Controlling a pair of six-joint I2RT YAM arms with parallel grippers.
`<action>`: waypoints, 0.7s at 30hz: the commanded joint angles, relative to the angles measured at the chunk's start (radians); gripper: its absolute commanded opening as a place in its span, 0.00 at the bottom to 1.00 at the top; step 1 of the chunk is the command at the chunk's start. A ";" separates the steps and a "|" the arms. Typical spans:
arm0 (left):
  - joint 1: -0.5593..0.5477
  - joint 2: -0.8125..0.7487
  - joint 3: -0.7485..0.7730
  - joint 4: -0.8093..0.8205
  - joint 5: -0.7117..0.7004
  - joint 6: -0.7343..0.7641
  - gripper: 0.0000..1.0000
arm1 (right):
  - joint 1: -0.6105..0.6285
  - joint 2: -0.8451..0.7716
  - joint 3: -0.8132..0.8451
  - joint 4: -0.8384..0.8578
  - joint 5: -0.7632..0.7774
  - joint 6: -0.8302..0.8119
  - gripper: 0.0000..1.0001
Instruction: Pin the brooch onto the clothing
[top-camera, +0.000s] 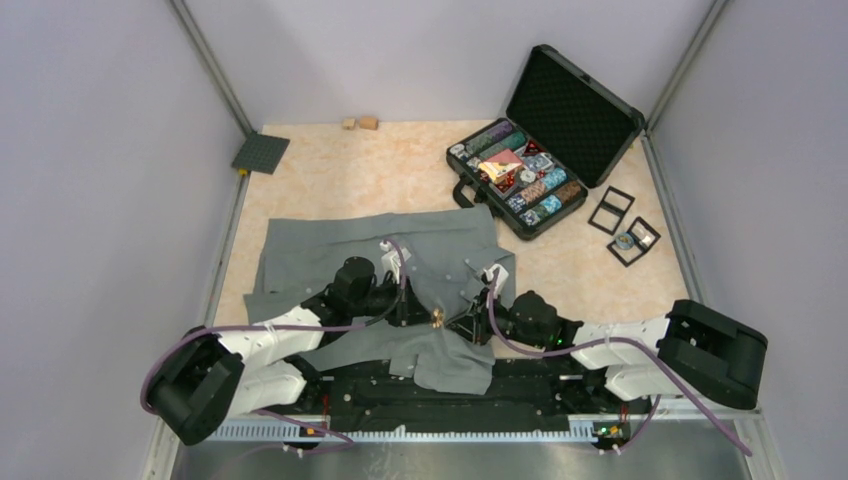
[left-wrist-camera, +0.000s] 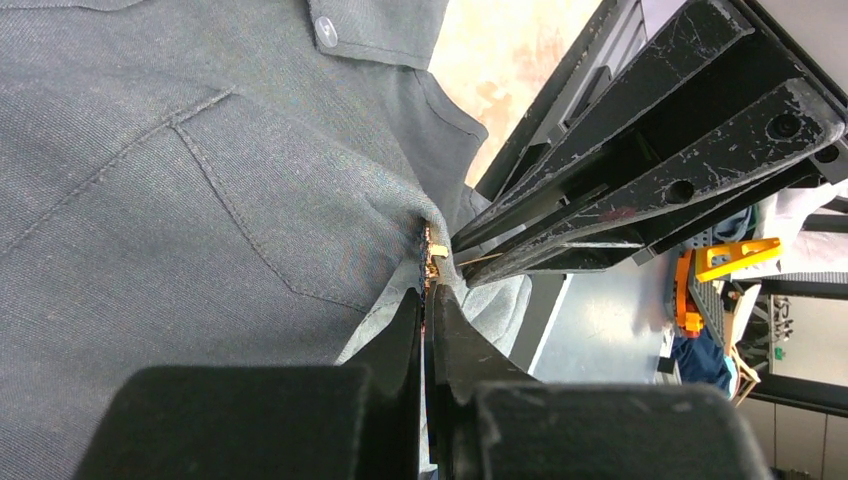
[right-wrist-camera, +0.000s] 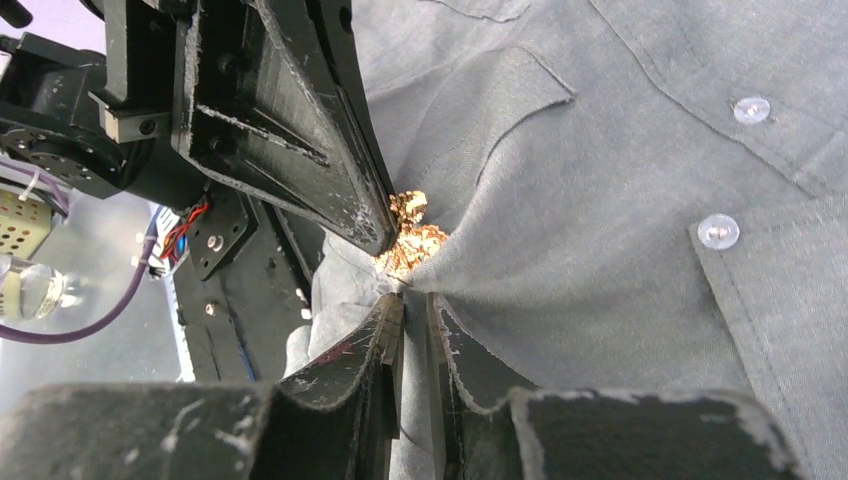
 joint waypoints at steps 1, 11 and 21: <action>0.003 0.010 0.017 0.076 0.053 -0.010 0.00 | -0.004 0.021 0.052 0.085 -0.021 0.007 0.15; 0.004 0.025 0.019 0.078 0.080 0.008 0.00 | -0.004 0.023 0.072 0.055 -0.013 -0.009 0.07; 0.003 0.035 0.026 0.090 0.104 0.013 0.00 | -0.004 0.078 0.084 0.089 -0.032 -0.004 0.00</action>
